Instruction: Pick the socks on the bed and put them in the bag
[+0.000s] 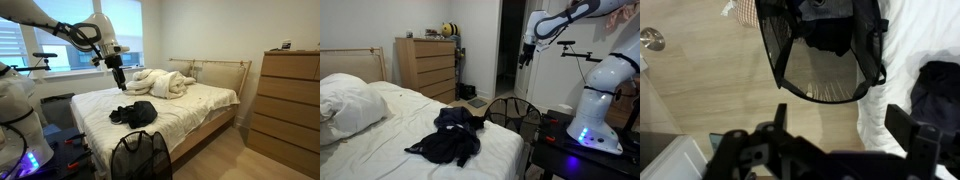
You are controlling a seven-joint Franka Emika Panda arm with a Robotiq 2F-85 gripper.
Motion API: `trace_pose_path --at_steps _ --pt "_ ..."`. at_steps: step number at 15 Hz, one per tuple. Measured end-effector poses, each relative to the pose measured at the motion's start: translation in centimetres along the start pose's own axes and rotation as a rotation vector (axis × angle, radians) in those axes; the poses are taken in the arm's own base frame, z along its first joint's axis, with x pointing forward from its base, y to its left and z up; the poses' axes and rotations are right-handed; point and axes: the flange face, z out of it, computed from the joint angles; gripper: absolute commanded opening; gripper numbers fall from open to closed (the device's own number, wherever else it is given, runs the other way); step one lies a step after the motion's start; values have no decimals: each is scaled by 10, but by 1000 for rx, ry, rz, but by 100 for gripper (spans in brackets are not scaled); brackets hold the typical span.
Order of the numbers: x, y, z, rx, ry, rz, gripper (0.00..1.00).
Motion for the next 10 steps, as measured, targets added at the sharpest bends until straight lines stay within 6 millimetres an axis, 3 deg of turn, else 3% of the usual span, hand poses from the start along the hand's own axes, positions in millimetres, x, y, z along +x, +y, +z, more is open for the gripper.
trace_pose_path --at_steps 6,10 --pt "5 -75 38 46 -110 -300 100" --pt "2 -112 66 90 -176 -487 100"
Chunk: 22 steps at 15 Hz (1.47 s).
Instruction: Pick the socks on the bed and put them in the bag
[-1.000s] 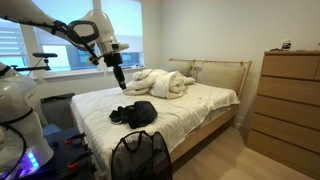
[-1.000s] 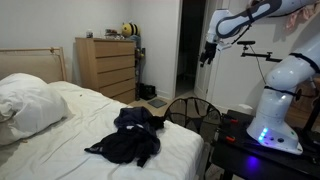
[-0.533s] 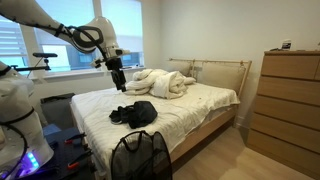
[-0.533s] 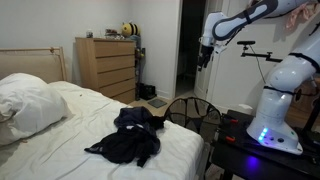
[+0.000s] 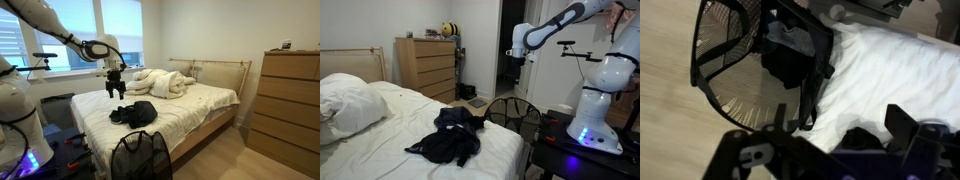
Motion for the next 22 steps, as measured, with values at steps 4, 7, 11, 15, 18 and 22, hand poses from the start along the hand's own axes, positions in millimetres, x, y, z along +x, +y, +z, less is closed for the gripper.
trace_pose_path --at_steps 4,7,11,15,18,22 --pt "19 -23 31 12 -36 -127 100" --pt "37 -43 53 1 -16 -186 100" --pt "66 -70 82 -1 -3 -257 100" --pt "100 -87 108 -18 27 -328 100" --pt "123 -95 128 -48 73 -376 100" --pt "148 -106 151 -67 163 -402 100"
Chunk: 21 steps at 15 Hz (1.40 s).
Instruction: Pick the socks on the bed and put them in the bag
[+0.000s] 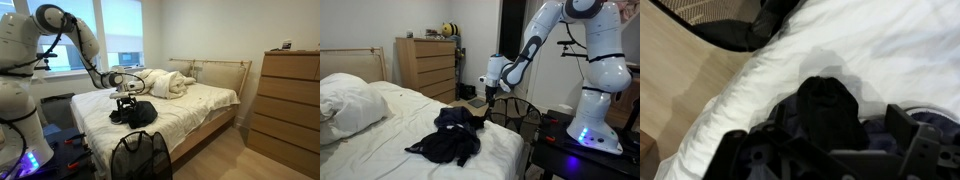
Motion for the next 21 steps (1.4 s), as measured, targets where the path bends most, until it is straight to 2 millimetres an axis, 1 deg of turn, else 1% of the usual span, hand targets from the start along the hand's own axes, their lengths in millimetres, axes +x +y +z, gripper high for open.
trace_pose_path --at_steps 3,6,10,11,12,14,17,21 --pt "15 -3 18 -2 43 -13 100" --pt "29 -9 37 8 47 -30 100" --pt "40 -20 65 27 30 -53 100" --pt "43 -22 71 30 26 -57 96" --pt "45 -24 76 33 23 -61 74" --pt "48 -24 84 32 18 -64 69" --pt "51 -18 89 19 20 -62 44" --pt "52 -6 87 -2 29 -51 15"
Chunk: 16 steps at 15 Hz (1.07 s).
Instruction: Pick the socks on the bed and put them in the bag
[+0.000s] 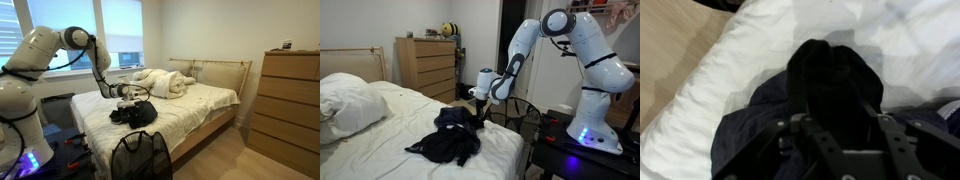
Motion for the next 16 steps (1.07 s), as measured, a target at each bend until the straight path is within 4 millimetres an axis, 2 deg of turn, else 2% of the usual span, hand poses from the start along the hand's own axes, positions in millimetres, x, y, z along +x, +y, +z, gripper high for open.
trace_pose_path --at_steps 2,5,8,11,16 --pt "-1 5 -2 -8 5 7 1" --pt "-1 15 -11 -19 14 45 0" --pt "-1 33 -37 -29 8 111 1" --pt "8 50 -97 -45 10 159 1" --pt "27 52 -227 -104 90 243 1"
